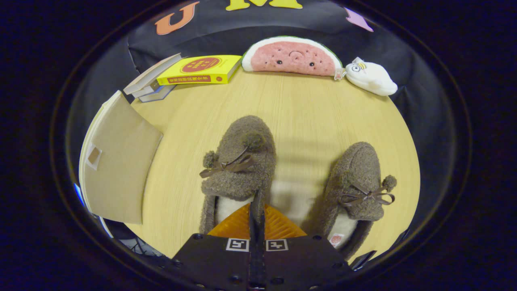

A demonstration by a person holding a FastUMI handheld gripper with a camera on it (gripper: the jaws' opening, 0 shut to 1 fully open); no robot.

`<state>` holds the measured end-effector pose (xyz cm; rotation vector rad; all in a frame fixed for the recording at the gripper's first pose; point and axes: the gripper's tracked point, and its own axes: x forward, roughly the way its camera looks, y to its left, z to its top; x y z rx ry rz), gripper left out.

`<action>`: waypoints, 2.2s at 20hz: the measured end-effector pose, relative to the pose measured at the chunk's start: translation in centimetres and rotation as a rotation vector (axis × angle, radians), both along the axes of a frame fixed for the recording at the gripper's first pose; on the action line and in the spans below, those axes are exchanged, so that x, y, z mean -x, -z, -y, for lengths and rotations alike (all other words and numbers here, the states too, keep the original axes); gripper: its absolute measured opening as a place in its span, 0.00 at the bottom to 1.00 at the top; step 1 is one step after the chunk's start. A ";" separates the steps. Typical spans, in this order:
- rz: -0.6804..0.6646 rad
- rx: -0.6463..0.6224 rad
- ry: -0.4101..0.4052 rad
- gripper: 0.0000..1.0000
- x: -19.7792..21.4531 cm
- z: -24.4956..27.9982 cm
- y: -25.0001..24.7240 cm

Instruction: Open the storage box then place both shoes into the box .Put the left shoe in first, then the right shoe, with the right side of both shoes facing outward in a uniform manner.

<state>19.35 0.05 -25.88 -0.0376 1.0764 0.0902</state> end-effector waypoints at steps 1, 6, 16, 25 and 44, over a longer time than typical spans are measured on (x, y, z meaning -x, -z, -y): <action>-0.015 -0.019 0.012 0.01 -0.1 -0.2 -0.4; -0.056 -0.144 0.016 0.00 1.1 -2.6 -3.8; 0.131 -0.194 -0.015 0.00 3.5 -9.3 -18.3; 0.191 -0.295 -0.120 0.00 5.9 -23.1 -23.2; 0.068 -0.260 0.073 0.00 3.2 -36.7 -6.8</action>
